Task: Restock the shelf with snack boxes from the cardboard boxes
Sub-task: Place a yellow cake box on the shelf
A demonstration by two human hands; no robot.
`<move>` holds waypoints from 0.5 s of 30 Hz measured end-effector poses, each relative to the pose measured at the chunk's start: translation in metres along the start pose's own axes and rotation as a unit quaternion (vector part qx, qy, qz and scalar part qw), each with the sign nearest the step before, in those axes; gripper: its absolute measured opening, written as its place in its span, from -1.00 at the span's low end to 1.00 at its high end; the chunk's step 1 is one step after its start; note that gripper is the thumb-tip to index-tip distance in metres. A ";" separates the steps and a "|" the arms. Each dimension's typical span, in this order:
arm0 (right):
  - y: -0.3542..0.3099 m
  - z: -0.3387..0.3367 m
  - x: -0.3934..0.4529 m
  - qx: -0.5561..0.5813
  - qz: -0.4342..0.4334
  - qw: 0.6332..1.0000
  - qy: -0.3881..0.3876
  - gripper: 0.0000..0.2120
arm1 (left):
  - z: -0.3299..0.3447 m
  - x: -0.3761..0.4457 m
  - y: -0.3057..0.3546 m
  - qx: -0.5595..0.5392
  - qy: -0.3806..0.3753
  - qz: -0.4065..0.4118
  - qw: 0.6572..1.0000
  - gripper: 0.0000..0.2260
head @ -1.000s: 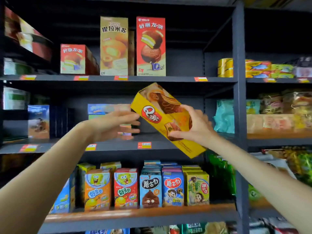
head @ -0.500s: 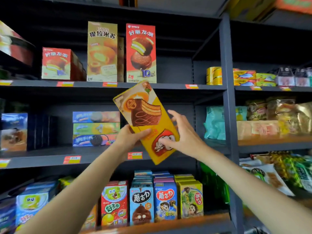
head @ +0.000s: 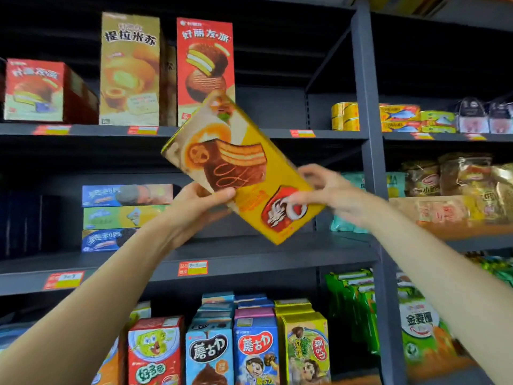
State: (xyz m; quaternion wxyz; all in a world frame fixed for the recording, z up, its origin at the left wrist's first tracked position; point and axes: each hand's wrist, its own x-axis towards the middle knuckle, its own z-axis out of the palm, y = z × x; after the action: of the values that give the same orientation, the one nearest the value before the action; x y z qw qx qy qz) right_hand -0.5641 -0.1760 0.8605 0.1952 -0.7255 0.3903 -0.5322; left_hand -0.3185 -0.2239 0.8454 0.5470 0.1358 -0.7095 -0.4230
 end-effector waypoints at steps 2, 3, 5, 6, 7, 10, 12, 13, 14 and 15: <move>-0.017 -0.017 0.006 0.069 -0.038 0.995 0.065 -0.51 | -0.019 0.001 0.004 -0.091 0.044 0.027 0.994 -0.50; -0.025 -0.024 0.008 0.089 -0.050 0.991 0.088 -0.51 | -0.032 0.001 0.006 -0.119 0.081 0.040 0.989 -0.54; -0.035 -0.030 0.013 0.095 -0.061 0.987 0.114 -0.51 | -0.051 -0.001 0.013 -0.088 0.153 0.043 0.983 -0.68; -0.039 -0.028 0.015 0.084 -0.061 0.988 0.118 -0.49 | -0.057 -0.002 0.016 -0.039 0.168 0.039 0.984 -0.67; -0.042 -0.025 0.016 0.063 -0.054 0.990 0.115 -0.47 | -0.057 -0.003 0.019 0.021 0.164 0.040 0.985 -0.61; -0.056 -0.008 0.020 -0.003 -0.051 0.996 0.066 -0.47 | -0.042 -0.003 0.040 0.228 0.097 0.087 0.965 -0.42; -0.070 0.005 0.020 -0.041 -0.061 0.997 0.020 -0.47 | -0.029 -0.001 0.054 0.315 0.020 0.045 0.948 -0.32; -0.078 0.011 0.019 -0.058 -0.068 0.996 0.004 -0.48 | -0.024 -0.002 0.058 0.329 -0.020 0.006 0.944 -0.31; -0.084 0.015 0.018 -0.071 -0.075 0.995 -0.004 -0.49 | -0.018 -0.003 0.061 0.331 -0.055 -0.027 0.942 -0.36; -0.090 0.017 0.017 -0.078 -0.080 0.994 -0.001 -0.51 | -0.015 -0.005 0.062 0.321 -0.077 -0.044 0.943 -0.46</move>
State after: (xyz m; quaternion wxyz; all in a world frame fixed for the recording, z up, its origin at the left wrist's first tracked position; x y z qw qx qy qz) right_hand -0.5138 -0.1355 0.9278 0.0951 -0.7682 0.3711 -0.5130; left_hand -0.2869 -0.1895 0.8888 0.3991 0.3023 -0.8408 -0.2057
